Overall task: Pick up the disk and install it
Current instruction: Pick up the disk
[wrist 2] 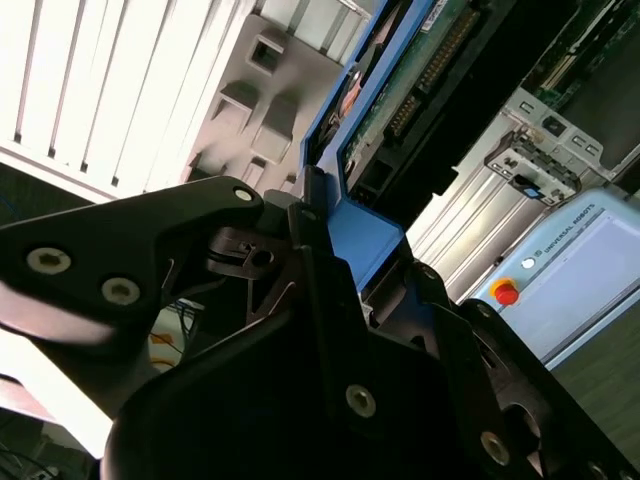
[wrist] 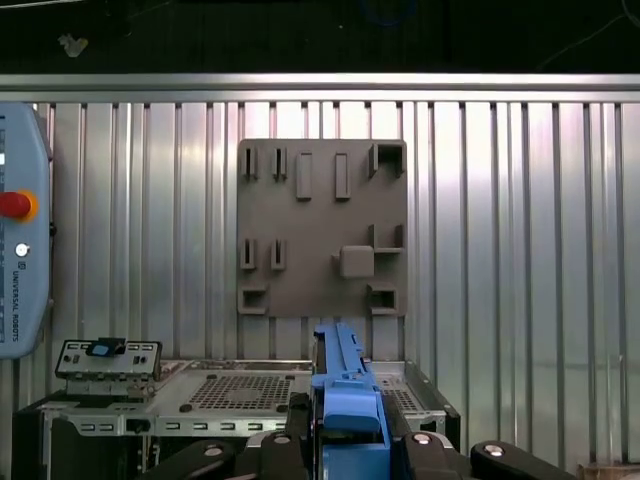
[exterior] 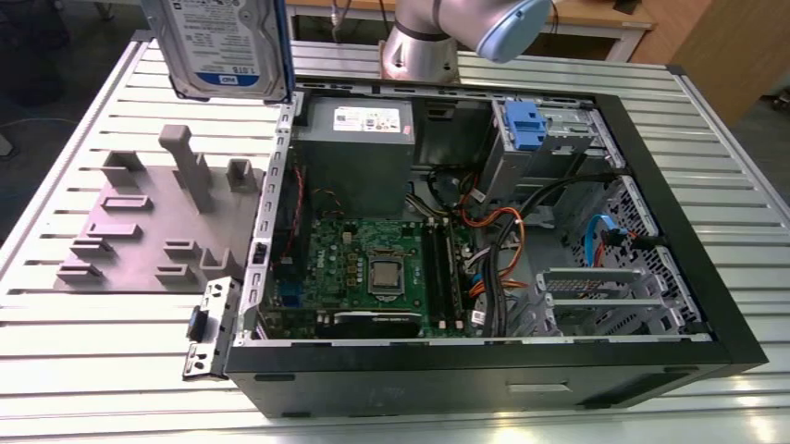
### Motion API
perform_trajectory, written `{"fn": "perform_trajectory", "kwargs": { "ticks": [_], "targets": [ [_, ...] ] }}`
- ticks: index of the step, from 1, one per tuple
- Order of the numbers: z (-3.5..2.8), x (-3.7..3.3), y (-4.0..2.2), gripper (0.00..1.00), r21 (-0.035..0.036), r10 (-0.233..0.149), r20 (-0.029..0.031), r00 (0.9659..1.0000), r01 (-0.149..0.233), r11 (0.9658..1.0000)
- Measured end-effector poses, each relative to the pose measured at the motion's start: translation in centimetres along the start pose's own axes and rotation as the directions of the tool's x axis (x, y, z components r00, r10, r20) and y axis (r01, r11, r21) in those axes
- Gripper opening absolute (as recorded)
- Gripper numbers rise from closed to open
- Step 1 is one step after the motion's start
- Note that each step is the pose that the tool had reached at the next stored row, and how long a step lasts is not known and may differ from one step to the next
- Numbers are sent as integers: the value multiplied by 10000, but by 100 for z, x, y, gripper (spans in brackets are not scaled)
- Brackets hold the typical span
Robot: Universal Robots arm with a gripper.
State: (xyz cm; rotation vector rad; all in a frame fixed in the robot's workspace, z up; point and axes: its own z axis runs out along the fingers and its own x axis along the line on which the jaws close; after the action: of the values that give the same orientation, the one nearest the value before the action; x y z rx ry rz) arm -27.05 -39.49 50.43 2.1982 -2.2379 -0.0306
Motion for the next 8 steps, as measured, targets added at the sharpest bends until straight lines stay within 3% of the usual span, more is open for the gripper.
{"fn": "perform_trajectory", "kwargs": {
  "ticks": [4, 8],
  "targets": [
    [-1, -2, -98, 36, 0, -1, -1, 10000, 1, 10000],
    [-2, -2, -116, 36, -1, 0, 0, 10000, 0, 10000]
  ]
}}
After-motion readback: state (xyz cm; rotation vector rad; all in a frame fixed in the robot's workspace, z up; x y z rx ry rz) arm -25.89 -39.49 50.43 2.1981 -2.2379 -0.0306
